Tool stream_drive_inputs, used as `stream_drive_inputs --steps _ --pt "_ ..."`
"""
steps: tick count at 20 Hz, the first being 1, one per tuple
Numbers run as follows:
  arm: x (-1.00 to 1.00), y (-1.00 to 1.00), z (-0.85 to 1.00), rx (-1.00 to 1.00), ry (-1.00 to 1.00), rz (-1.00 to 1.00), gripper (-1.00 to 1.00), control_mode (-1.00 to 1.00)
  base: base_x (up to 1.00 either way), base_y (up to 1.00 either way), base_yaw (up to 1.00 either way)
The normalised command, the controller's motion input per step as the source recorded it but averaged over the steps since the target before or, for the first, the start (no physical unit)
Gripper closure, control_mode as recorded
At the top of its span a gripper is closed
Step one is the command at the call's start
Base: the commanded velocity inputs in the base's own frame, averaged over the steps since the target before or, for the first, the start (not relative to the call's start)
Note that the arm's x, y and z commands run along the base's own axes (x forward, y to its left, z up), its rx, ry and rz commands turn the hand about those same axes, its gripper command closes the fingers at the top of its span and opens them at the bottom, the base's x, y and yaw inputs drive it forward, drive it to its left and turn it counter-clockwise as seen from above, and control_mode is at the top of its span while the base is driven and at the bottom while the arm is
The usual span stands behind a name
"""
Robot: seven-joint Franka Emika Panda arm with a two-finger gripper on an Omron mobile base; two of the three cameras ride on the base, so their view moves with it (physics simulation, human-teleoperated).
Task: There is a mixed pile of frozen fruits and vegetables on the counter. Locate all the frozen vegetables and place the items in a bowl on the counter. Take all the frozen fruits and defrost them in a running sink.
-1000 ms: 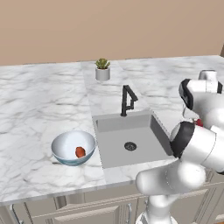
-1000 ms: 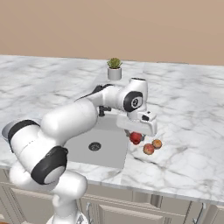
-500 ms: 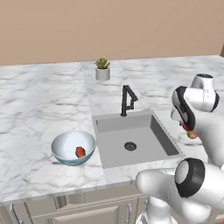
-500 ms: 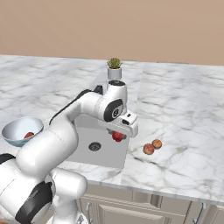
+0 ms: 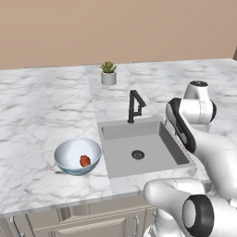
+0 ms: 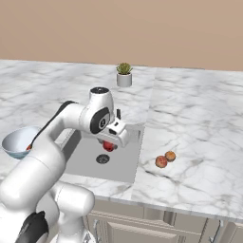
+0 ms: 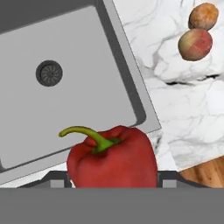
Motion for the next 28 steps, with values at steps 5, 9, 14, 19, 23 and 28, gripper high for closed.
stream_drive_inputs --steps 5,9,14,19,23,28 --pt "0.01 0.69 0.01 0.00 0.01 -0.01 1.00 -1.00 0.00 0.00 0.00" --pt "0.06 0.69 0.00 0.00 0.01 -0.04 1.00 -1.00 0.00 0.00 0.00" --pt "0.08 0.80 0.00 0.00 0.03 0.00 1.00 -1.00 0.00 0.00 0.00" --pt "0.10 0.96 0.00 0.00 0.09 0.01 1.00 -1.00 0.00 0.00 0.00" --pt "0.31 0.98 0.00 -0.06 0.17 0.00 1.00 -1.00 0.00 0.00 0.00" --pt "0.38 0.98 0.01 -0.07 0.21 0.00 1.00 -1.00 0.00 0.00 0.00"
